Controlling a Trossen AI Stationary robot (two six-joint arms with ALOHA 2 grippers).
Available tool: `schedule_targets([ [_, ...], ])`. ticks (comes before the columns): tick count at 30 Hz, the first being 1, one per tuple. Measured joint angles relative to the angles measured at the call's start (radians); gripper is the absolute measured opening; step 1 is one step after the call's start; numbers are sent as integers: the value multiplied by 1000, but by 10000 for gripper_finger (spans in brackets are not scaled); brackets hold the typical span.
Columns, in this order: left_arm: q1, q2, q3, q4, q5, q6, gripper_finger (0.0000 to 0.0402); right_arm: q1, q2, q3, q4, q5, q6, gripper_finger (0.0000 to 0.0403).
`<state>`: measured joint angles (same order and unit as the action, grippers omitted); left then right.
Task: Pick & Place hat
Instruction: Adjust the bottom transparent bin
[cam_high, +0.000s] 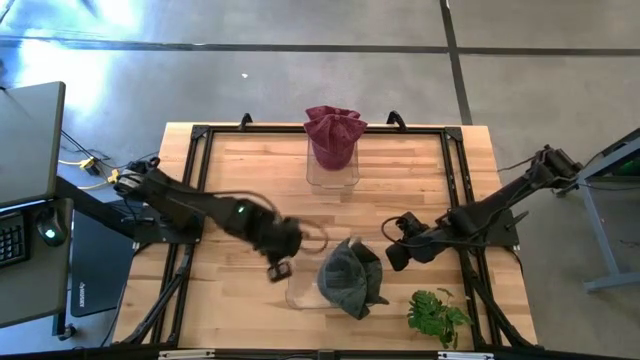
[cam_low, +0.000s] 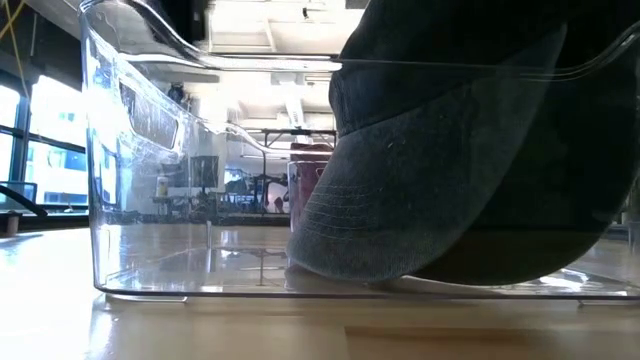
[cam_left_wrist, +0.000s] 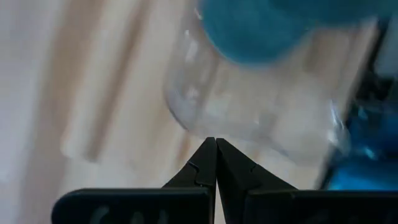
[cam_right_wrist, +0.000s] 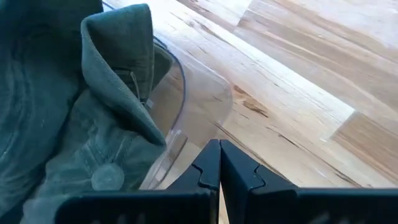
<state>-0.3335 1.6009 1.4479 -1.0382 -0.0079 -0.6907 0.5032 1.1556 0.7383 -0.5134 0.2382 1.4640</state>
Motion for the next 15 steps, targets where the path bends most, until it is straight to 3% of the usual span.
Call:
schedule_targets([
  [4,-101,-3,-11,-71,28,-93,0,4,-21,0,-16,2,1,0],
  [7,-143,1,-64,8,13,-153,0,4,-17,0,-13,4,-5,0],
  [15,-118,6,-193,239,-89,-248,0,4,-19,0,-14,21,-6,0],
])
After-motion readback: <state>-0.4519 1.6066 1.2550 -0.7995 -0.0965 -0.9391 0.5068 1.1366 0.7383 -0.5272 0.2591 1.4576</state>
